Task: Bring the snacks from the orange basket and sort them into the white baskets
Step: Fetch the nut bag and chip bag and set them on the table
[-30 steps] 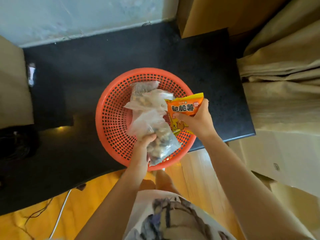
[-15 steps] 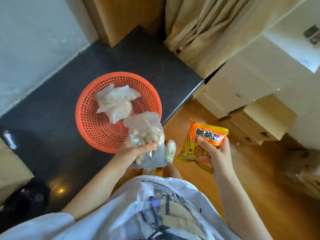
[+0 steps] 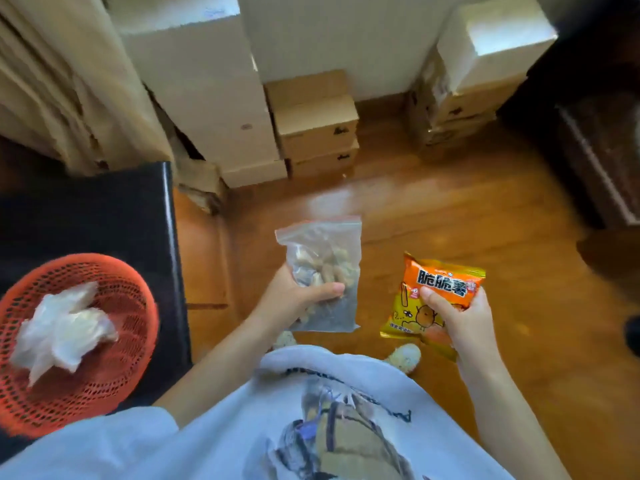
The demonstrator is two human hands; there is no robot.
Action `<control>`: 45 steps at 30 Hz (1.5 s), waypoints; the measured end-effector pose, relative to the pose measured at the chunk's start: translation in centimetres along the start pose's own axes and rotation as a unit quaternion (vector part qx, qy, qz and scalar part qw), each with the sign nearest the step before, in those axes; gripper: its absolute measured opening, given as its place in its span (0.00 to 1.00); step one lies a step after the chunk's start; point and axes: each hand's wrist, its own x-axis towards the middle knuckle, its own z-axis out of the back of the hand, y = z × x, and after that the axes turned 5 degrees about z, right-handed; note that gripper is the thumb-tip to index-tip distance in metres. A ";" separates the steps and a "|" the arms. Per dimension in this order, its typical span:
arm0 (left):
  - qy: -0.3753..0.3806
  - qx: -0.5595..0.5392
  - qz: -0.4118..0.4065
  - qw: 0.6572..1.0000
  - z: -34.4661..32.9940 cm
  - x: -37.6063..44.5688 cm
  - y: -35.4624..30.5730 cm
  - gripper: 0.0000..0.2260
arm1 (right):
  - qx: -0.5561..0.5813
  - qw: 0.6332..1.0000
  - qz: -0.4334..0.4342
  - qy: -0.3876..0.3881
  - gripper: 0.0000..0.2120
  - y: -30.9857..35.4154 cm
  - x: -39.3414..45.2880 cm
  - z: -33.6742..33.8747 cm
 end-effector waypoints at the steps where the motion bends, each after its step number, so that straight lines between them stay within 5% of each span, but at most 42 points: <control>1: 0.020 0.018 -0.002 1.000 -2.7 0.5 -0.2 0.13 | 0.014 1.000 -0.002 -0.027 0.22 -0.4 -0.2 2.6; 13: 0.196 0.157 0.019 0.968 -35.6 2.3 1.4 0.09 | 0.168 0.935 -0.009 -0.312 0.20 -5.1 -3.2 31.4; 18: 0.242 0.212 0.011 0.947 -42.2 3.1 1.5 0.10 | 0.212 0.900 -0.024 -0.380 0.25 -6.8 -4.5 37.0; 27: 0.319 0.299 0.040 0.899 -55.6 6.2 3.4 0.09 | 0.251 0.851 -0.032 -0.460 0.17 -8.1 -3.5 45.5; 33: 0.384 0.307 0.045 0.869 -68.2 8.6 2.2 0.08 | 0.247 0.816 -0.036 -0.521 0.25 -5.7 -0.3 54.8; 38: 0.437 0.351 0.054 0.826 -77.1 9.5 1.4 0.16 | 0.273 0.775 -0.036 -0.569 0.24 -4.5 2.0 61.1; 45: 0.476 0.402 0.080 0.778 -86.6 9.3 3.4 0.10 | 0.322 0.715 -0.051 -0.619 0.22 -6.4 2.2 67.4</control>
